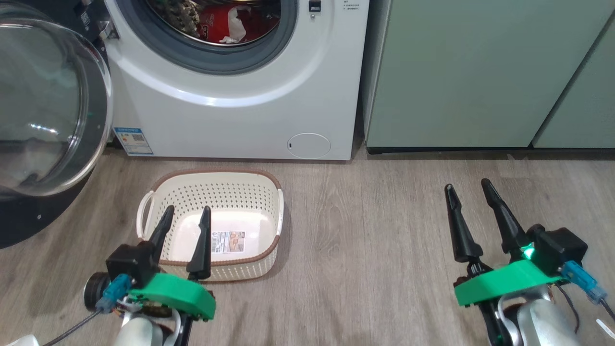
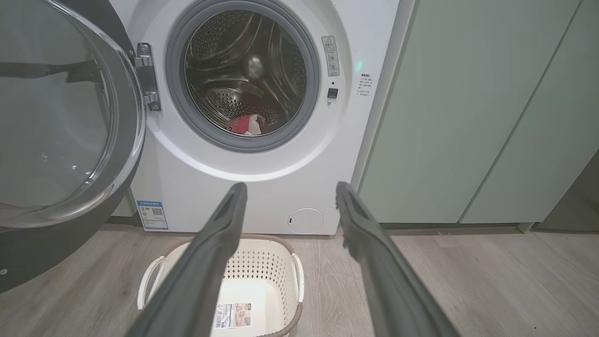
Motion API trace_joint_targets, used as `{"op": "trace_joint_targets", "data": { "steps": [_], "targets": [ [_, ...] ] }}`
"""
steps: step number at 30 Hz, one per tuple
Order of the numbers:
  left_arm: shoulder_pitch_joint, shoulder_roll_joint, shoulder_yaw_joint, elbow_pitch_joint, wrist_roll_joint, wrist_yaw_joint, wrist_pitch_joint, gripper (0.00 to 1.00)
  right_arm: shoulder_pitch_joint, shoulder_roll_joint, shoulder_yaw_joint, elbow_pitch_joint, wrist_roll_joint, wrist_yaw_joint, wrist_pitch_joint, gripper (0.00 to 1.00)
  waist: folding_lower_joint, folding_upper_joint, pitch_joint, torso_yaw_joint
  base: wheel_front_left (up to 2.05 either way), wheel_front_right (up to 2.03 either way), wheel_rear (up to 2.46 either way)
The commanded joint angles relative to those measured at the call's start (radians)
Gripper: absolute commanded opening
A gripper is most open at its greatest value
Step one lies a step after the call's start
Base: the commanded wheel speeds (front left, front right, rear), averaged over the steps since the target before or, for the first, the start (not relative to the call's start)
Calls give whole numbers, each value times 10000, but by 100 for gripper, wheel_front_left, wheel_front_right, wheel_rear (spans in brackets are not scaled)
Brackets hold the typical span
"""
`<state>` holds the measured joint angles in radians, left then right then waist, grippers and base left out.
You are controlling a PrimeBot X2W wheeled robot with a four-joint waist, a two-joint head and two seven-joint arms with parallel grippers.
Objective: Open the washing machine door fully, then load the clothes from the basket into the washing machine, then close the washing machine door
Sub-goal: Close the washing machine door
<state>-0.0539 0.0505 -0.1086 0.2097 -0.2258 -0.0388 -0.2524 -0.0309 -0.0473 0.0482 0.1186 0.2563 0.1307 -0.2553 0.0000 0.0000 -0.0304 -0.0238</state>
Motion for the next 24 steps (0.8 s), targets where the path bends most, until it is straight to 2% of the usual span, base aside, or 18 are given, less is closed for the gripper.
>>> {"op": "trace_joint_targets", "data": {
  "steps": [1,14,18,24],
  "targets": [
    [-235,-3,306,-339,58,81,-93,100,-331,-29,250,-318,29,0,-65,100,0,0,-2,-6,0,0,0],
    [-221,-3,182,-160,64,100,-93,100,-296,-29,322,-381,112,0,-65,100,0,0,109,428,0,0,0],
    [-241,-3,160,-69,129,96,-93,100,-271,-29,348,-372,208,0,-65,100,0,0,204,885,0,0,0],
    [-266,-3,192,60,212,84,-93,100,-249,-29,505,-327,281,0,-65,100,0,0,300,1920,0,0,0]
  ]
}}
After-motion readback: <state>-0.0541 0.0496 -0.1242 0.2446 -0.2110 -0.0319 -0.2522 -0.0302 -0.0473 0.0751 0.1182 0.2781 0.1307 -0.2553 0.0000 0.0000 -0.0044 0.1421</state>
